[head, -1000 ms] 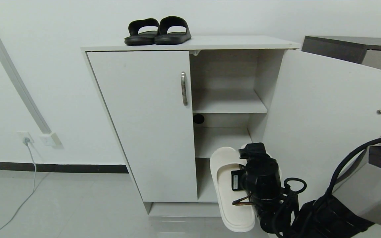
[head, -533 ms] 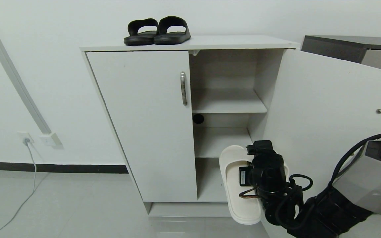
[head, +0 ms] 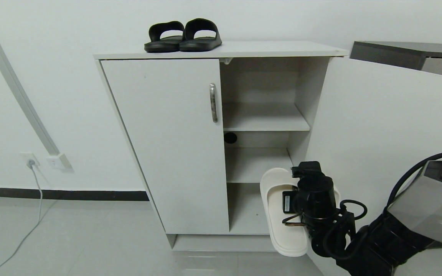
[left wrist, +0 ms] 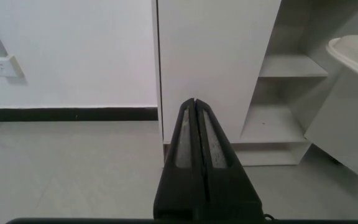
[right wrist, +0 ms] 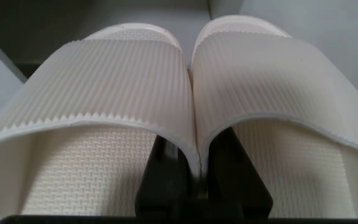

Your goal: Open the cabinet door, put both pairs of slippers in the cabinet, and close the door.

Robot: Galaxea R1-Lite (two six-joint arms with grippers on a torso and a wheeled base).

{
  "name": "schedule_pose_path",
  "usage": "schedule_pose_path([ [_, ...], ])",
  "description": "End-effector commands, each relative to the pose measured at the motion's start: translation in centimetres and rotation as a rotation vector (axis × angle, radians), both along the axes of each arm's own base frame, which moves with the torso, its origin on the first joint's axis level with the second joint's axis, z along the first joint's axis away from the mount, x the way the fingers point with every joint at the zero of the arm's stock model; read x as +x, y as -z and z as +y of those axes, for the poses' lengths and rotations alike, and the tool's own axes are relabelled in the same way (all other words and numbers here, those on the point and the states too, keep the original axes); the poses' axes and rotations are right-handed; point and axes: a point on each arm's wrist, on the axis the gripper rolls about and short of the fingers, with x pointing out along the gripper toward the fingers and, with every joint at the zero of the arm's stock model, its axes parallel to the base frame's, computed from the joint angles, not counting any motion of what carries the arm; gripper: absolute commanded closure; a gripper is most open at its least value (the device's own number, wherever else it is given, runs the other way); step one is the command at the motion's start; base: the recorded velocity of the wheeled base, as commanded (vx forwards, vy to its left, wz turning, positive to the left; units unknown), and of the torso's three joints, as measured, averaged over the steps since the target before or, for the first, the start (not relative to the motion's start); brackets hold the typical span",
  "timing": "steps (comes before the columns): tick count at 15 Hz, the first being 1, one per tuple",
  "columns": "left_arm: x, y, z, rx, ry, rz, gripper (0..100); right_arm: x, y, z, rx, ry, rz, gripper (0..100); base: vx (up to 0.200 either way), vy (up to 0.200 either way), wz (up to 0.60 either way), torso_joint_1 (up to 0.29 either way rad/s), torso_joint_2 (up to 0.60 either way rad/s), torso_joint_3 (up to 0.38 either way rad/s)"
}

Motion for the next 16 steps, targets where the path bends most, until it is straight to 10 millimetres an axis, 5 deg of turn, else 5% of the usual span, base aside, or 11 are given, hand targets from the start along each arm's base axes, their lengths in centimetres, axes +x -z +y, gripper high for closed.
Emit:
schedule_pose_path([
  [1,0.0,0.0,0.0,-0.001,0.000,0.002,100,0.2,0.0,-0.3,0.000,0.010,0.000,100,0.000,0.000,0.00,0.000,0.00,0.000],
  [11,0.0,0.0,0.0,-0.001,0.000,0.002,100,0.2,0.1,-0.4,-0.004,0.009,0.005,100,0.000,0.000,0.00,0.000,0.00,0.000],
  [16,0.0,0.0,0.0,0.002,0.002,0.002,100,-0.5,-0.8,2.4,0.036,-0.078,-0.031,100,0.000,0.000,0.00,0.000,0.00,0.000],
])
